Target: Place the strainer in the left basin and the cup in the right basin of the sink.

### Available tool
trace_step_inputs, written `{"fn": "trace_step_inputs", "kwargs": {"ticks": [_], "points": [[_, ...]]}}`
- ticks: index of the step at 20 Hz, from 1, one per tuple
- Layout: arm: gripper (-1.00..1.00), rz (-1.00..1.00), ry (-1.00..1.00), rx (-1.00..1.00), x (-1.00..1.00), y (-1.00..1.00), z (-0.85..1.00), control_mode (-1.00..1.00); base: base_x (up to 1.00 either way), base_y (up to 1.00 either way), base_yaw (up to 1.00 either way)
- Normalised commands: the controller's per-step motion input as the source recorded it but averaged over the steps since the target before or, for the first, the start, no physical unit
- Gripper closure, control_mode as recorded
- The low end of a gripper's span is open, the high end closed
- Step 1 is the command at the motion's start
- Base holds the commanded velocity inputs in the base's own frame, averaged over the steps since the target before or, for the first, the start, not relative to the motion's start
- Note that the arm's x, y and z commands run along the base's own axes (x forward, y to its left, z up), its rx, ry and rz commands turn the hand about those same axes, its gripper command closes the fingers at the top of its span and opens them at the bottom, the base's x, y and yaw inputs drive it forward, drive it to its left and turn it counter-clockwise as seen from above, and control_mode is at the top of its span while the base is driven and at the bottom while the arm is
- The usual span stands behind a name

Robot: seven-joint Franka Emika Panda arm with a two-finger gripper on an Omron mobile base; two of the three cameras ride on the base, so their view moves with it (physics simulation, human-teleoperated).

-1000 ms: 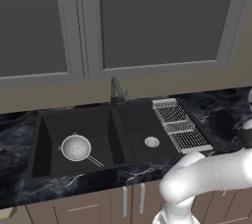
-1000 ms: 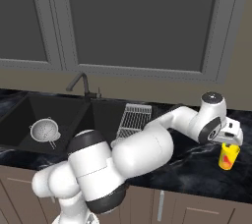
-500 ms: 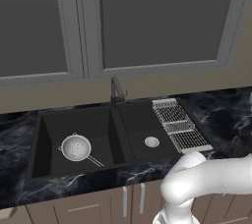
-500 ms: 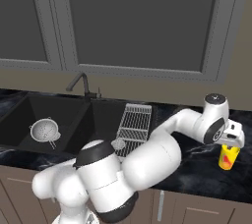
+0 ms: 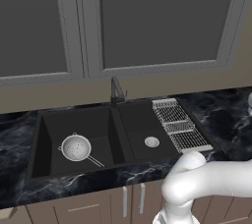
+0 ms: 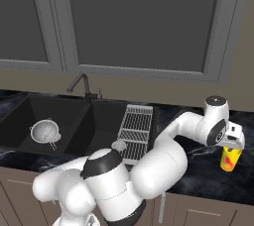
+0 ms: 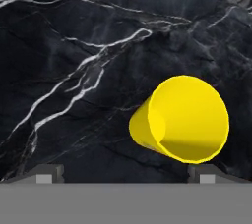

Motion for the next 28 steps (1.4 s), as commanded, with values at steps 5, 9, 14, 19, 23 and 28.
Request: {"fn": "trace_step_inputs", "kwargs": {"ticks": [5,9,14,19,23,28], "points": [[-1.00,0.00,0.00,0.00,0.10,0.00,-0.14,-1.00,0.00,0.00,0.00],[-1.00,0.00,0.01,0.00,0.10,-0.02,-0.09,-1.00,0.00,0.00,0.00],[-1.00,0.00,0.02,0.00,0.06,-0.04,-0.08,-1.00,0.00,0.00,0.00],[-1.00,0.00,0.02,0.00,0.02,-0.05,-0.07,-1.00,0.00,0.00,0.00],[-1.00,0.00,0.01,0.04,0.06,-0.17,0.01,-1.00,0.00,0.00,0.00],[-1.00,0.00,0.00,0.07,0.01,-0.23,0.06,-1.00,0.00,0.00,0.00]]}}
